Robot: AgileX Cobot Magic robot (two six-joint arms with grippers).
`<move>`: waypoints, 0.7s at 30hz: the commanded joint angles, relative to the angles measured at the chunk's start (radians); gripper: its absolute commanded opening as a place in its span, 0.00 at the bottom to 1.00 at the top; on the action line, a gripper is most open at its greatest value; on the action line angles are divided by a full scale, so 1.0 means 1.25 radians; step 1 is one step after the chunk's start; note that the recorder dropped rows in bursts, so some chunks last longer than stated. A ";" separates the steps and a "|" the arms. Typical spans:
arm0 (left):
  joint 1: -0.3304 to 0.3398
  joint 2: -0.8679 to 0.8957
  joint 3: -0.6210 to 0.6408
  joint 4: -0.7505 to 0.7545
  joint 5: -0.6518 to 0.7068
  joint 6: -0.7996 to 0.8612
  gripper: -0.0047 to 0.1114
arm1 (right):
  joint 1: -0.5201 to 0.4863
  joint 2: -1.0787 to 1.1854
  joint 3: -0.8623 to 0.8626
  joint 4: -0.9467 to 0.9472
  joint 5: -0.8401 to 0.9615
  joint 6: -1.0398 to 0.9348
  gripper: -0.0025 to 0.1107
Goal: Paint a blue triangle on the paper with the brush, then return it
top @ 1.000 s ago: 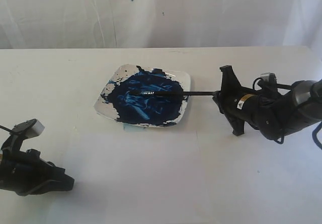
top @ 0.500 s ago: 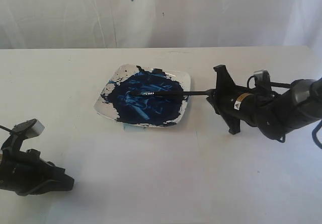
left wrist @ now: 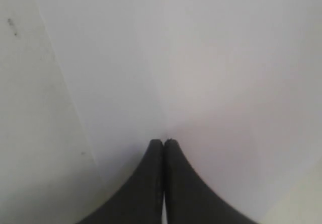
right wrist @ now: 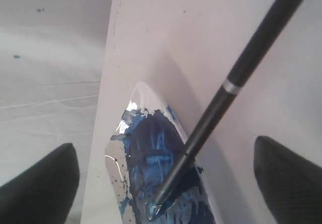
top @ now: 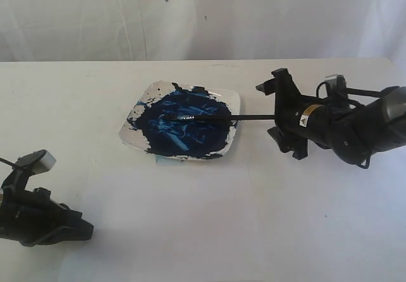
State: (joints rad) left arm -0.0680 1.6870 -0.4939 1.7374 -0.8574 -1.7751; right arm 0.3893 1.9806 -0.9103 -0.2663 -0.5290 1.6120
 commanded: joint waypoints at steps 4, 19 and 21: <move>-0.003 -0.009 0.004 0.006 0.011 0.002 0.04 | -0.017 -0.002 -0.030 0.003 0.100 -0.070 0.73; -0.003 -0.009 0.004 0.006 0.011 0.002 0.04 | -0.014 0.054 -0.098 0.006 0.195 -0.115 0.69; -0.003 -0.009 0.004 0.006 0.011 0.002 0.04 | -0.010 0.067 -0.110 0.006 0.195 -0.097 0.69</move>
State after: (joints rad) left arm -0.0680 1.6870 -0.4939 1.7374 -0.8574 -1.7751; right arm 0.3706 2.0434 -1.0294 -0.2602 -0.2892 1.4736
